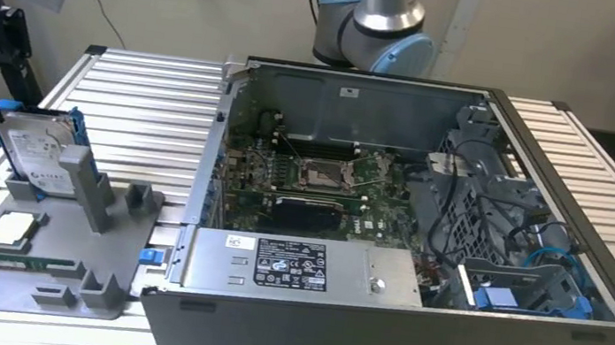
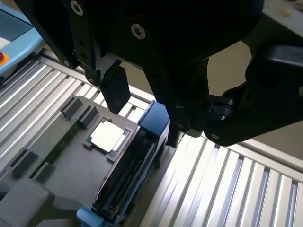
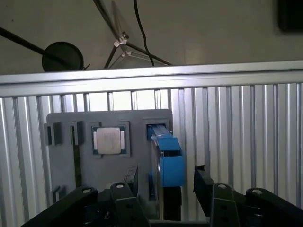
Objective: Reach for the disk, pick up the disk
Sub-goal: 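Pick up the disk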
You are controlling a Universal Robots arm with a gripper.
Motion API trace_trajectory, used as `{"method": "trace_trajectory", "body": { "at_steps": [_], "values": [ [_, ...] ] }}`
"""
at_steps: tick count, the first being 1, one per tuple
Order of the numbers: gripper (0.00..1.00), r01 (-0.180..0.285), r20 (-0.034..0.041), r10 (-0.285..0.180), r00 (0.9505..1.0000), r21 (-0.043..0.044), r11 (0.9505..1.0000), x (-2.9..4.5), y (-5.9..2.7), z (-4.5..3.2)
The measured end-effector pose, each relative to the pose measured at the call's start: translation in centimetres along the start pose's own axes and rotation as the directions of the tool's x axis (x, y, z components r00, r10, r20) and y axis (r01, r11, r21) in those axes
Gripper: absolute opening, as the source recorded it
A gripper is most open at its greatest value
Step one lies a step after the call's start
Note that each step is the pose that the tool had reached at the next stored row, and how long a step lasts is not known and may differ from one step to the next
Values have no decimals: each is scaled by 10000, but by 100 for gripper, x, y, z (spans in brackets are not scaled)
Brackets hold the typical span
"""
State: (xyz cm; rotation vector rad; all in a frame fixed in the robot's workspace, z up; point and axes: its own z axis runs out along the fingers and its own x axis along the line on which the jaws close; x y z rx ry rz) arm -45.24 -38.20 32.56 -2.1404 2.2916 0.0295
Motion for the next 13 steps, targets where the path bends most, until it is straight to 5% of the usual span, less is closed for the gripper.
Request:
{"method": "trace_trajectory", "body": {
  "at_steps": [13],
  "values": [
    [100, 129, 82, -129, 9999, 14, 9999, 4, -1, 237]
  ]
}}
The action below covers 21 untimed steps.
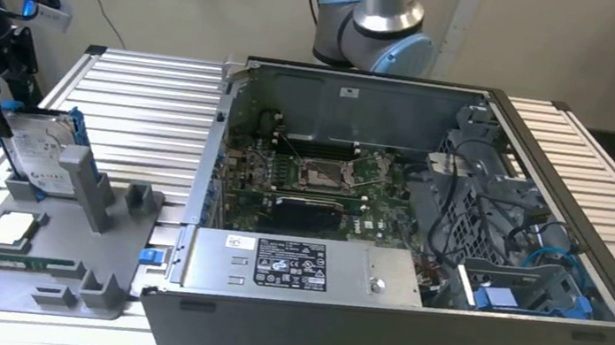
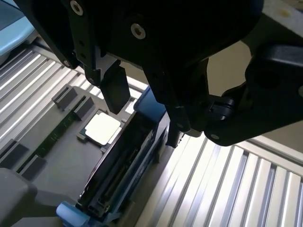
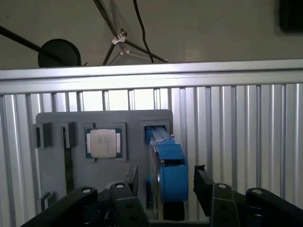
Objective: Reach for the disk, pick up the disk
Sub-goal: 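Pick up the disk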
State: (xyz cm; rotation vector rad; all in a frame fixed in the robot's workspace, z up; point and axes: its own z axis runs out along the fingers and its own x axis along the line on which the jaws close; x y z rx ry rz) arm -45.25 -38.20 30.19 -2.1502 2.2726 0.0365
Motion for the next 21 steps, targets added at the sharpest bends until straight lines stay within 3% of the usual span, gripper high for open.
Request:
{"method": "trace_trajectory", "body": {
  "at_steps": [9, 17, 21],
  "values": [
    [100, 113, 58, -114, 9999, 21, 9999, 2, -1, 164],
    [100, 176, 134, -178, 9998, 87, 9998, -5, 15, 309],
    [100, 201, 190, -204, 9996, 161, 9997, -5, 25, 371]
  ]
}}
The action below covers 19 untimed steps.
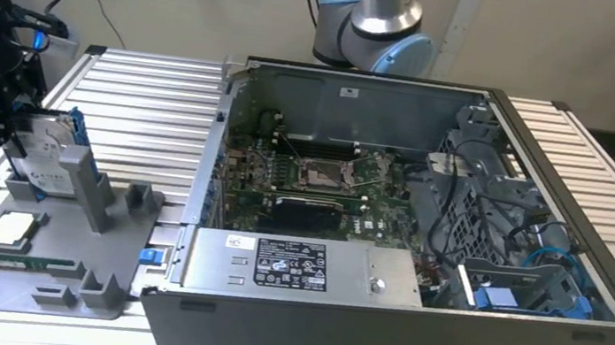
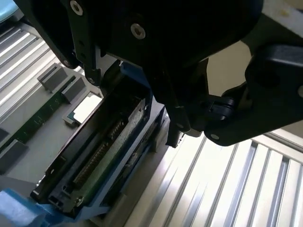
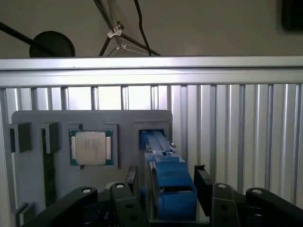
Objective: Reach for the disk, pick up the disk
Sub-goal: 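Pick up the disk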
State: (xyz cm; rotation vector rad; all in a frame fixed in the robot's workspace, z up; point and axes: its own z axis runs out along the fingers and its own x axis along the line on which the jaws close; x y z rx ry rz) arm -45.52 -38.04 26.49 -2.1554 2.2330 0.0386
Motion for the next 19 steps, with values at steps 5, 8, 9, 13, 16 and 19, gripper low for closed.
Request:
{"method": "trace_trajectory", "body": {
  "at_steps": [5, 8, 9, 13, 16, 19],
  "values": [
    [100, 18, 110, -19, 9999, 52, 10000, 1, 2, 47],
    [100, 26, 140, -26, 9999, 50, 10000, 2, 2, 58],
    [100, 26, 143, -27, 9999, 54, 10000, 2, 2, 60],
    [0, 27, 144, -28, 9999, 56, 10000, 2, 2, 62],
    [0, 29, 144, -30, 9999, 59, 10000, 4, 1, 65],
    [0, 26, 147, -27, 9999, 60, 10000, 2, 2, 66]
  ]
}}
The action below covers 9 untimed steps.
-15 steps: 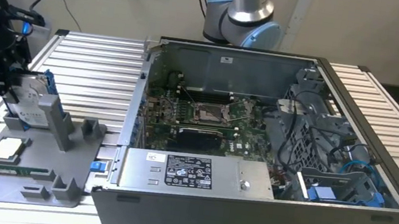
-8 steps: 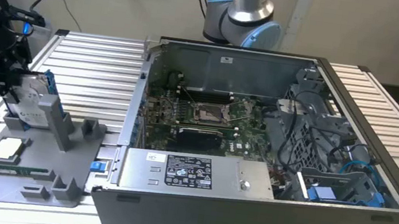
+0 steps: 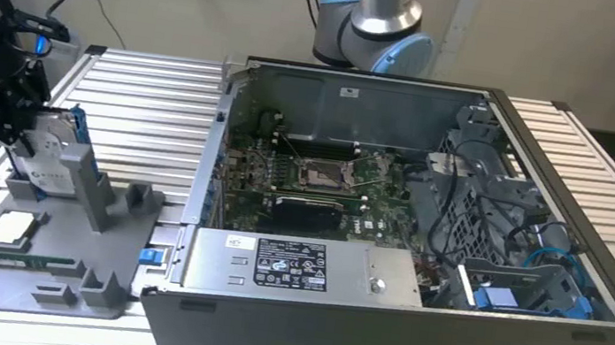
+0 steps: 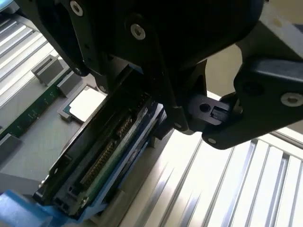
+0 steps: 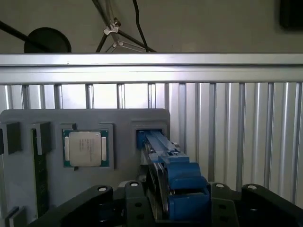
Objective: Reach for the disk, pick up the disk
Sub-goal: 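Pick up the disk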
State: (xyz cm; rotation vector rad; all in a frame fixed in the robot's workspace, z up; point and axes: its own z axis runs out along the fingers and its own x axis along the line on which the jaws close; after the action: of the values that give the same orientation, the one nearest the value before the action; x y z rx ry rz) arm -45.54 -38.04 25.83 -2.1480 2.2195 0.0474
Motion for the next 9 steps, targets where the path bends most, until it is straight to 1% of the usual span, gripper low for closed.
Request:
{"method": "trace_trajectory", "body": {
  "at_steps": [5, 6, 7, 8, 9],
  "values": [
    [0, 2, -17, -2, 10000, 1, 10000, 1, -1, -5],
    [0, 2, 18, -2, 10000, 0, 10000, 2, -1, -8],
    [0, -5, 114, 5, 9999, 5, 10000, 3, 0, -9],
    [0, -5, 137, 5, 9999, 0, 10000, 9, -1, -15],
    [0, -3, 135, 3, 9999, -5, 10000, 15, -1, -24]
  ]
}}
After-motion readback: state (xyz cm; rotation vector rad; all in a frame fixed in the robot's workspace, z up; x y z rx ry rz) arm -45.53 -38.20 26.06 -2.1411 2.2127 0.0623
